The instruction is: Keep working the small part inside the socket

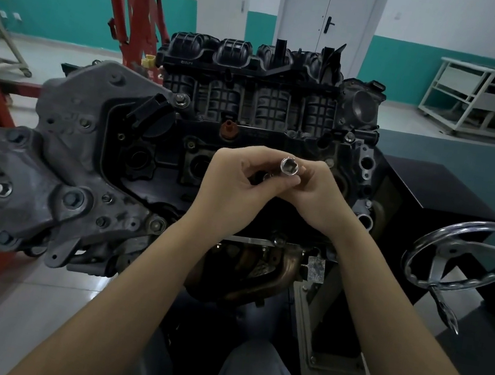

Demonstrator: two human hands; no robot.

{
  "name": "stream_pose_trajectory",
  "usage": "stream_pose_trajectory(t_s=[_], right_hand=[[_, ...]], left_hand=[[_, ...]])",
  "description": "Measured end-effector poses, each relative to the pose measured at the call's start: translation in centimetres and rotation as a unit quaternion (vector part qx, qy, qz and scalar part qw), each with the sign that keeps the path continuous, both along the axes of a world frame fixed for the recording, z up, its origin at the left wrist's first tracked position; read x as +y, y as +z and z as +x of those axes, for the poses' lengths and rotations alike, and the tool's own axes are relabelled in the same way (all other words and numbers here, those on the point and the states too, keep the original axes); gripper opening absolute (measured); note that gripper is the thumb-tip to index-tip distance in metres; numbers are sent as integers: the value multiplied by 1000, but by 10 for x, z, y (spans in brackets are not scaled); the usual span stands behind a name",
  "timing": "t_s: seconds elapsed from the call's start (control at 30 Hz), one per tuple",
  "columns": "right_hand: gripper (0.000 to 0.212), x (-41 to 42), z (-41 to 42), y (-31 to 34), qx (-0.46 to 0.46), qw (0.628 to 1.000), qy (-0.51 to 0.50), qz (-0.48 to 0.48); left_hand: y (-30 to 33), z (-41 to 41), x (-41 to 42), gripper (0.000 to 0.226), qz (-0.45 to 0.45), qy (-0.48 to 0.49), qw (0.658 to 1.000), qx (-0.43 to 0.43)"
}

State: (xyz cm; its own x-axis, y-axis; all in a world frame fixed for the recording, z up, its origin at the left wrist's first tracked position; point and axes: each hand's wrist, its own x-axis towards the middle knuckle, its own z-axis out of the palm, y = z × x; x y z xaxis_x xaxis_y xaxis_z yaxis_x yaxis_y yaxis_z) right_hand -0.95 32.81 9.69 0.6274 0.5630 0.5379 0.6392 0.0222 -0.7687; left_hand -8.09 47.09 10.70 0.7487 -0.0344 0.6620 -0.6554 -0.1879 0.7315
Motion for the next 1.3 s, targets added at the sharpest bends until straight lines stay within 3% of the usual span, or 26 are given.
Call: stream_pose_trajectory(t_s=[0.13,0.33,0.5,0.7,0.87,1.1,1.3], right_hand=[[29,1,0,0,15,999,-24,24],[26,2,1,-1,9,999,-17,34],[28,3,-1,-1,22,999,-16,40],[21,2,2,-2,9,999,-30,44],[24,4,-1,-1,10,999,-30,34],[28,3,1,-2,-1,999,-23,42],[32,1,2,-3,13,998,-42,54]], left_hand=[[-1,-1,2,20,-4,-41,999,7],[-1,0,-1,19,1,48,999,-14],[1,-1,2,25,-23,-27,999,-3],[0,-4,-2,23,-15,41,999,-20],[2,-4,1,31,-31,-30,999,2],[2,-4,-4,21,-14,78,997,-15],[2,-3,4,26,-23,-22,999,10]])
